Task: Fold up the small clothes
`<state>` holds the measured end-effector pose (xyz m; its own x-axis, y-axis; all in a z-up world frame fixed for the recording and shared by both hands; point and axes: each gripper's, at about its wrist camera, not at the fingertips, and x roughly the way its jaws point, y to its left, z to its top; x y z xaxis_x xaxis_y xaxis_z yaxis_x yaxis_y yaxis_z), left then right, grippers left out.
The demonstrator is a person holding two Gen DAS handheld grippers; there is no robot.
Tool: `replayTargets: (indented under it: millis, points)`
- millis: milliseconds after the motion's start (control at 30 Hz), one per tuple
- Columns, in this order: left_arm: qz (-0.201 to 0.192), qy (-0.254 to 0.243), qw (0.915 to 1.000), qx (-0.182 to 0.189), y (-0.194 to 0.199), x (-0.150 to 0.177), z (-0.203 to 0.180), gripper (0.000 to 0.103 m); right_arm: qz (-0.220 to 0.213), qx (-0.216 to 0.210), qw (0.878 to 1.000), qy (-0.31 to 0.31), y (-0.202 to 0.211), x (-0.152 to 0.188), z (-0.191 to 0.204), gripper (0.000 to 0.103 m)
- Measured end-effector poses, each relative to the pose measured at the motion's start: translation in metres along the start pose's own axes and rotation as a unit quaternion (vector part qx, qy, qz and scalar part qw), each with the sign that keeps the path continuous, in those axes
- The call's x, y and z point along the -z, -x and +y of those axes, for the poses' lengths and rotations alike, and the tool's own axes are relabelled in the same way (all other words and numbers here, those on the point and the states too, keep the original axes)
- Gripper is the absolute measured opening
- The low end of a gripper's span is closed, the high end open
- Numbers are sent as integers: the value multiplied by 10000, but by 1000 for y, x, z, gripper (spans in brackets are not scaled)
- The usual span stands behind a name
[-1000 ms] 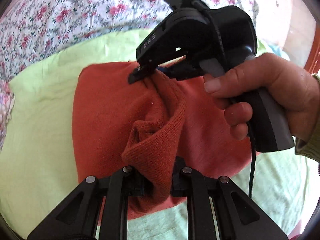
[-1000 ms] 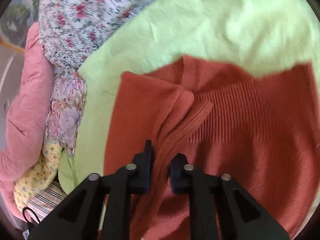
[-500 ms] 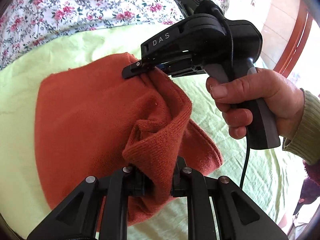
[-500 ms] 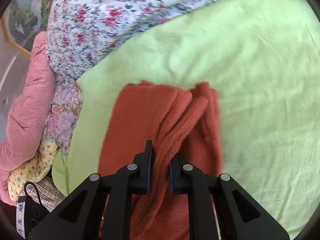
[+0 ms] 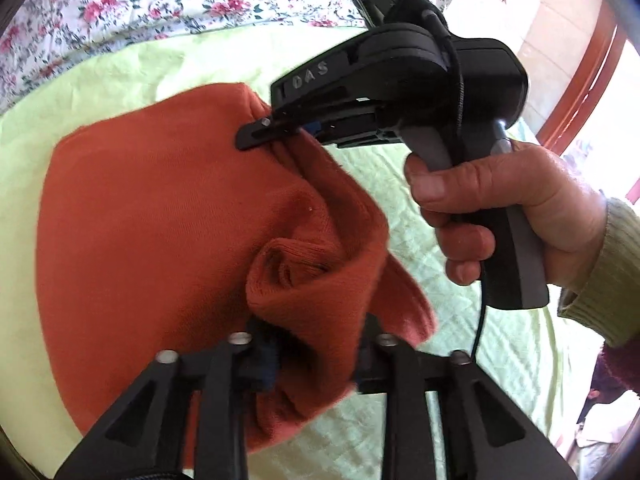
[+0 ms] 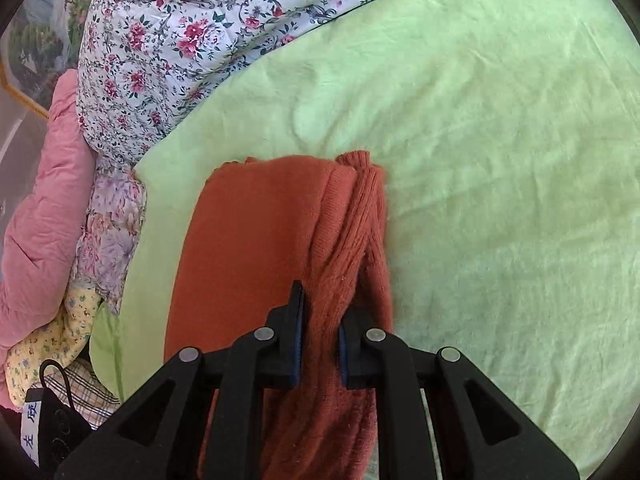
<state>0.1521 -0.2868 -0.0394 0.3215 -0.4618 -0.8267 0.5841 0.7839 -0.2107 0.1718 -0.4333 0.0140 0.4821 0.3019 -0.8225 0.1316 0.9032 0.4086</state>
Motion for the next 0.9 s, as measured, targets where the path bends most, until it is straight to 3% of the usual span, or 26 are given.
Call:
replayTargets:
  millis: [67, 133, 200, 267, 400, 733, 900]
  points:
    - [71, 13, 9999, 81, 0, 2, 0, 51, 39, 25, 10000, -28, 0, -1, 0, 18]
    - [111, -20, 9999, 88, 2, 4, -4, 52, 62, 134, 9999, -26, 1, -1, 3, 20]
    - [137, -6, 9998, 156, 7, 7, -4, 54, 62, 317, 9995, 26, 3, -1, 6, 30]
    - [128, 33, 9996, 229, 15, 10, -2, 56, 52, 460, 9989, 20, 9, 1, 9, 48]
    - [82, 215, 9995, 238, 34, 20, 13, 62, -131, 372, 9992, -39, 27, 10, 15, 61]
    - [-75, 1206, 9925, -202, 72, 29, 97, 67, -122, 417, 9980, -462, 39, 44, 15, 71]
    - [-91, 1743, 9841, -335, 77, 27, 149, 78, -61, 325, 9978, -573, 34, 52, 17, 74]
